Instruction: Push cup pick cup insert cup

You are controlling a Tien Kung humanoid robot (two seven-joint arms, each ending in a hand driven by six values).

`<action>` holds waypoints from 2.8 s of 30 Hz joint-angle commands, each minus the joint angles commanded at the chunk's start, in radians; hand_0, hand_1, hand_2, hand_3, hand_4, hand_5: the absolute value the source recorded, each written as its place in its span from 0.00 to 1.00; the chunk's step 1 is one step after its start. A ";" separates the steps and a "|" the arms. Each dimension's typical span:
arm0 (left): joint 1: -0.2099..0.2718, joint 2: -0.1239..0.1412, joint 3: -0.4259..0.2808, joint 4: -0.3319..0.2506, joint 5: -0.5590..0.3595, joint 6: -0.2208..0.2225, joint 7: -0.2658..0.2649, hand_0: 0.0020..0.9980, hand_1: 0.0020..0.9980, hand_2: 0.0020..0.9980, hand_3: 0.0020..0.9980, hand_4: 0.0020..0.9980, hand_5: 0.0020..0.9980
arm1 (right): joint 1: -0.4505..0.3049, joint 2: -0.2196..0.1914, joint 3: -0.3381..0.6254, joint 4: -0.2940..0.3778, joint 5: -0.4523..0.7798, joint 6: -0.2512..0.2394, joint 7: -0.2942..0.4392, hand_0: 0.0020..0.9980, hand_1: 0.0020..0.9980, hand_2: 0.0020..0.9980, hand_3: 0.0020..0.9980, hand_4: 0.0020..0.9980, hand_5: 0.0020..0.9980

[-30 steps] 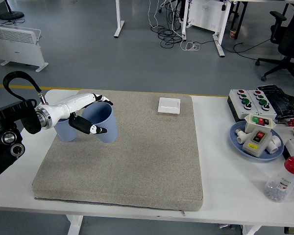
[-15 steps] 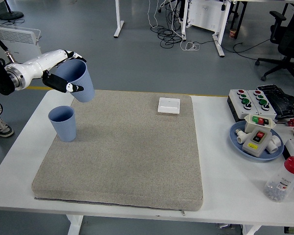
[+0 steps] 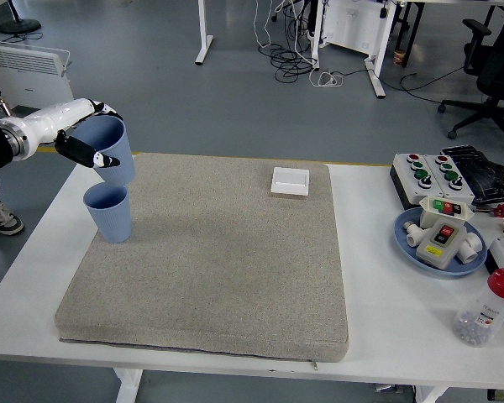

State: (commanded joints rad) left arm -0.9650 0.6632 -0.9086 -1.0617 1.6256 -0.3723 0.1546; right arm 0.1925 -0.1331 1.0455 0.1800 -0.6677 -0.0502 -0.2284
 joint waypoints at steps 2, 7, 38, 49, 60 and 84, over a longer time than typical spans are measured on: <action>0.000 -0.001 0.013 0.010 0.006 0.005 -0.004 0.54 0.42 0.42 0.40 0.47 0.00 | 0.000 0.000 0.000 0.000 0.001 -0.001 0.000 0.75 0.69 0.68 0.58 0.18 0.55; -0.007 -0.003 0.038 0.040 0.019 0.014 -0.012 0.54 0.44 0.43 0.42 0.46 0.00 | -0.001 0.001 -0.001 0.000 0.004 -0.002 0.001 0.75 0.69 0.68 0.58 0.18 0.55; -0.033 -0.031 0.127 0.129 0.051 0.048 -0.069 0.57 0.54 0.51 0.49 0.50 0.00 | -0.006 0.003 -0.004 0.000 0.004 -0.003 0.003 0.75 0.69 0.68 0.58 0.18 0.55; -0.037 -0.037 0.140 0.160 0.067 0.052 -0.077 0.62 0.72 0.73 0.53 0.52 0.00 | -0.003 0.003 -0.005 0.000 0.005 -0.002 0.003 0.75 0.69 0.68 0.58 0.18 0.55; -0.036 -0.040 0.134 0.176 0.059 0.062 -0.098 0.84 0.88 0.94 0.71 0.89 0.27 | -0.001 0.003 -0.003 0.000 0.001 -0.001 0.002 0.75 0.69 0.68 0.58 0.18 0.54; -0.004 -0.037 0.104 0.168 -0.020 0.223 -0.233 0.97 0.97 1.00 1.00 0.99 0.43 | -0.002 0.000 -0.008 0.000 0.008 0.000 0.002 0.75 0.69 0.68 0.58 0.18 0.55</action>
State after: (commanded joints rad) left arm -0.9688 0.6257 -0.8041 -0.8939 1.6053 -0.1491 -0.0787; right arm 0.1908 -0.1327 1.0378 0.1800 -0.6594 -0.0505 -0.2260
